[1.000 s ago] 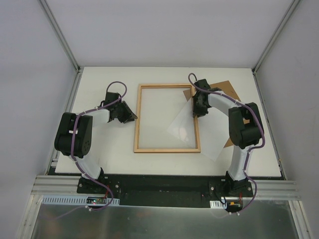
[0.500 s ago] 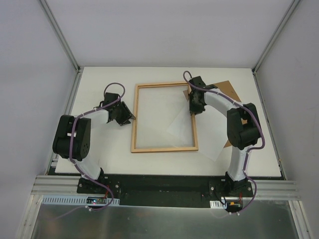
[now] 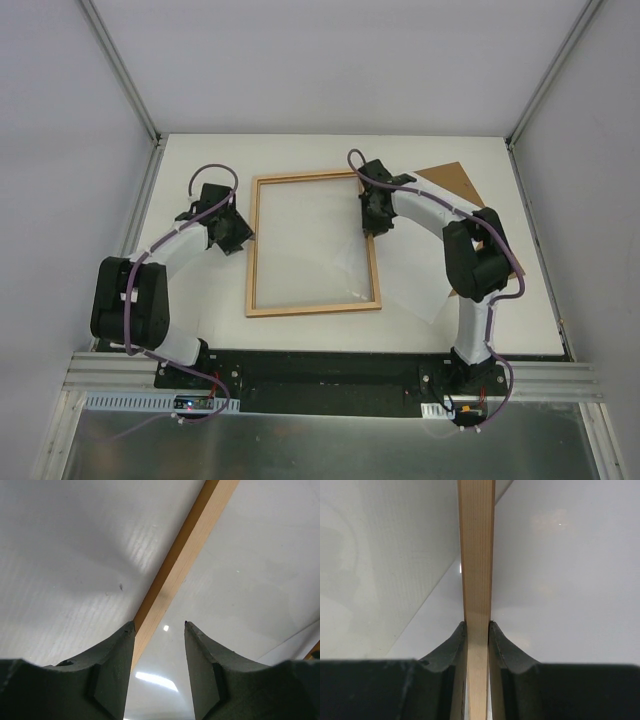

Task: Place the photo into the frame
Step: Move the frame body to the center of the board.

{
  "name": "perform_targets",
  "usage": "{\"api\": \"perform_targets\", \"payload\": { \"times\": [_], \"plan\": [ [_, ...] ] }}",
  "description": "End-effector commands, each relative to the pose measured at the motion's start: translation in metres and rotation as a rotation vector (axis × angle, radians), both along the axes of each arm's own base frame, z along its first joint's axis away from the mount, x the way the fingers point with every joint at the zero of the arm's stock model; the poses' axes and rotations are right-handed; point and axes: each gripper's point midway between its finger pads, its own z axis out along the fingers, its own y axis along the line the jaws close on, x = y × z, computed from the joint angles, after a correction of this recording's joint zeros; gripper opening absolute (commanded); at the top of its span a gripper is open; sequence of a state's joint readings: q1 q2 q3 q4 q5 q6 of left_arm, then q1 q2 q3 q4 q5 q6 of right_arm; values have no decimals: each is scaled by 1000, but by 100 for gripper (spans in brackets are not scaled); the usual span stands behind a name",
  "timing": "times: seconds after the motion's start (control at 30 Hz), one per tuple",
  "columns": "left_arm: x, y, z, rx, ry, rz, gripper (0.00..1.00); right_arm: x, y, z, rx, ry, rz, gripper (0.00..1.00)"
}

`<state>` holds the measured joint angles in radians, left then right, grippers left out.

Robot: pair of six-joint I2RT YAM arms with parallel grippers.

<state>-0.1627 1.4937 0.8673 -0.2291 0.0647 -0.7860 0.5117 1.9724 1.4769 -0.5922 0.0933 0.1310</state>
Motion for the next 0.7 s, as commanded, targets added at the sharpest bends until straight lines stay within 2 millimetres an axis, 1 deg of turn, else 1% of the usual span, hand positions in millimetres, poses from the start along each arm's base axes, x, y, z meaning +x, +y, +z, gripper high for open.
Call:
{"api": "perform_targets", "payload": {
  "times": [0.0, 0.23, 0.43, 0.67],
  "plan": [
    [-7, 22, 14, 87, 7, 63, 43, 10, 34, 17, 83, -47, -15, 1],
    [-20, 33, 16, 128, 25, 78, 43, 8, 70, 10, 171, -46, -35, 1],
    [-22, 34, 20, 127, 28, 72, 43, 9, 96, 10, 215, -65, -37, 1],
    [-21, 29, 20, 107, 32, 50, 44, 12, 120, 9, 241, -76, -54, 1]
  ]
}}
